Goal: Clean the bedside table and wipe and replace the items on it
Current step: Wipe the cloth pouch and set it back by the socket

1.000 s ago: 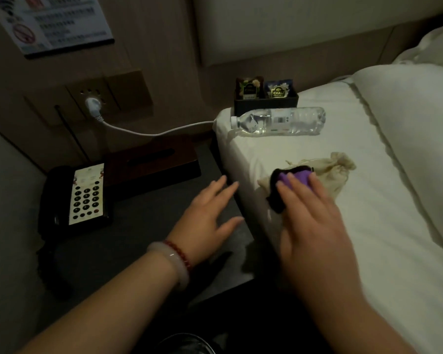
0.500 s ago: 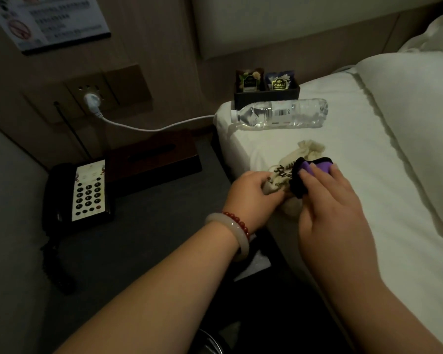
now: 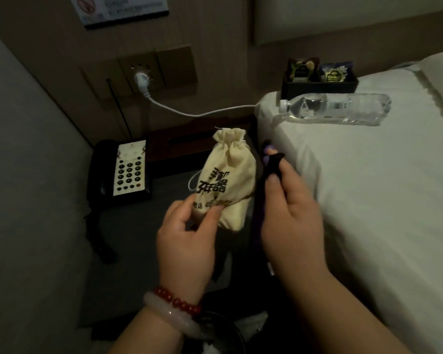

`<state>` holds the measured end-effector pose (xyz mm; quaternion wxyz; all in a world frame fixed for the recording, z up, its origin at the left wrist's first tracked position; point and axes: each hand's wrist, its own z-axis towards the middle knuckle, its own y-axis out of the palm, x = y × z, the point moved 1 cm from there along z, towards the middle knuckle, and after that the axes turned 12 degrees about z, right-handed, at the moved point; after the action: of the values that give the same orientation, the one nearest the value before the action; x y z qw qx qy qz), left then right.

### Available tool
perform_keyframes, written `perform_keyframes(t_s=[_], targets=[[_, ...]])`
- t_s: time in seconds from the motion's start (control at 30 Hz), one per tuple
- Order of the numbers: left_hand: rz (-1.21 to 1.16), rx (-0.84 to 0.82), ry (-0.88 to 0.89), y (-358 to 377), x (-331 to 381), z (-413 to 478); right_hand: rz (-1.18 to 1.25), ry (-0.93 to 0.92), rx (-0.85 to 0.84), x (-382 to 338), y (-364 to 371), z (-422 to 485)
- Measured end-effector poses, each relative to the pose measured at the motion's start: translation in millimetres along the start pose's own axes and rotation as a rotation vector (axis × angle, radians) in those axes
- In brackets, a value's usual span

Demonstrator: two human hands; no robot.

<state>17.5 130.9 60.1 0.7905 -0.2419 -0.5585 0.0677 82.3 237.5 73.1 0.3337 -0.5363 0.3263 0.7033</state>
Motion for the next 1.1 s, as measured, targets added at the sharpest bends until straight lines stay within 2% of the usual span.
perform_keyframes(t_s=[0.1,0.2,0.3,0.4,0.57,0.6,0.67,0.7,0.77,0.87,0.9,0.97,1.03,1.1], targets=[[-0.051,0.007,-0.016,-19.2,-12.3,-0.1,0.227,0.168,-0.105,1.7,42.7,-3.9],[-0.329,-0.09,-0.124,-41.9,-25.3,5.0,0.237,0.119,-0.222,3.5,68.2,-7.5],[-0.432,-0.044,-0.229,-63.3,-40.2,13.4,0.251,0.088,-0.366,14.8,84.1,-8.1],[-0.321,0.023,-0.272,-73.5,-66.5,23.1,0.117,0.016,-0.449,36.2,99.9,-13.7],[0.099,0.249,-0.054,-78.4,-95.0,14.9,-0.078,-0.35,-0.315,58.0,110.8,-17.7],[0.135,0.302,-0.01,-78.7,-98.0,15.8,-0.064,-0.402,-0.335,55.9,114.3,-20.4],[0.161,0.317,0.087,-75.3,-99.0,17.6,0.009,-0.455,-0.485,49.8,124.7,-30.7],[0.18,0.279,0.164,-71.9,-96.4,16.3,0.073,-0.438,-0.582,49.9,130.6,-36.7],[0.225,0.186,0.279,-64.5,-95.1,7.2,0.222,-0.274,-0.699,53.2,138.5,-44.0],[-0.022,0.0,0.219,-67.1,-88.3,0.5,0.524,0.145,-0.609,58.8,137.9,-40.8],[-0.072,-0.007,0.172,-69.6,-86.2,2.1,0.592,0.249,-0.548,60.3,136.8,-38.9],[-0.106,0.097,0.06,-74.3,-87.1,9.4,0.543,0.265,-0.523,63.8,135.0,-39.0],[-0.171,0.165,-0.036,-77.8,-89.8,17.1,0.392,0.138,-0.572,61.1,135.5,-41.8],[-0.179,0.116,-0.055,-80.8,-93.2,21.1,0.319,-0.031,-0.675,58.3,135.1,-46.0]])
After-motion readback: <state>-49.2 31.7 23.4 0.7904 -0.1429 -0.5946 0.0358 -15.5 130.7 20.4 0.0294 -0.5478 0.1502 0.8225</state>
